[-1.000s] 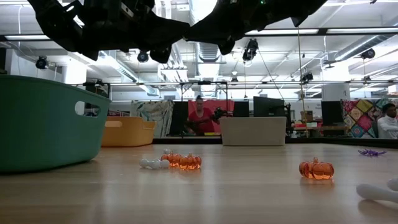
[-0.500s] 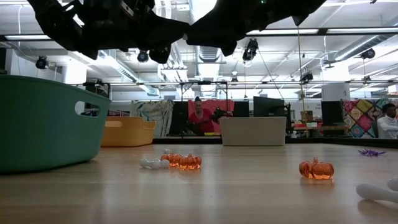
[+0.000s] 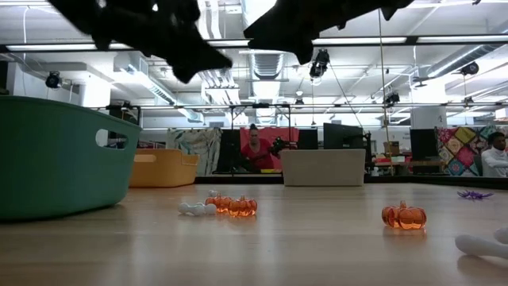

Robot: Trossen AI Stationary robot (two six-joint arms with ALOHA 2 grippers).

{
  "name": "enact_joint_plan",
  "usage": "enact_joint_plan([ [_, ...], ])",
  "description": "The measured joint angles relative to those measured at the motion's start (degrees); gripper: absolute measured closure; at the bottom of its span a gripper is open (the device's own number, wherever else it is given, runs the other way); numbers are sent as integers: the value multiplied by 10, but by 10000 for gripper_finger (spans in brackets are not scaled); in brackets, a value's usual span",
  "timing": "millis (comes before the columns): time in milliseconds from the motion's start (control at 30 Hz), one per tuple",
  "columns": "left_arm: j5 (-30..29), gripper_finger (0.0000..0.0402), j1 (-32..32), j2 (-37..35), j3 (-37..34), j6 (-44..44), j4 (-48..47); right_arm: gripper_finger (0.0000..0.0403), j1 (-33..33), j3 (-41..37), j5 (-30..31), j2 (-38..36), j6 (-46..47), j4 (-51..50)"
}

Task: Sort Halloween decoration
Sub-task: Put the white bone toy into the orange bin, then put the blue spider toy into the green bin

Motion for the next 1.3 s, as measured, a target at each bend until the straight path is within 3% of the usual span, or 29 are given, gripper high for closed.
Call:
enact_joint_plan([
  [200, -237, 402, 68, 9, 163, -15, -438, 276, 0, 0, 15, -1, -1, -35],
  [333, -260, 402, 158, 47, 229, -30, -575, 278, 0, 0, 28, 0, 3, -52],
  [600, -139, 402, 344, 148, 253, 13, -587, 282, 0, 0, 28, 2, 12, -77],
  [700, -130, 401, 385, 199, 274, 18, -587, 282, 0, 0, 28, 2, 12, -82],
  [1033, -131, 347, 408, 317, 342, 48, -590, 281, 0, 0, 28, 2, 9, -90],
  [1300, -131, 333, 405, 300, 359, 48, -602, 284, 0, 0, 31, 3, 37, -135],
])
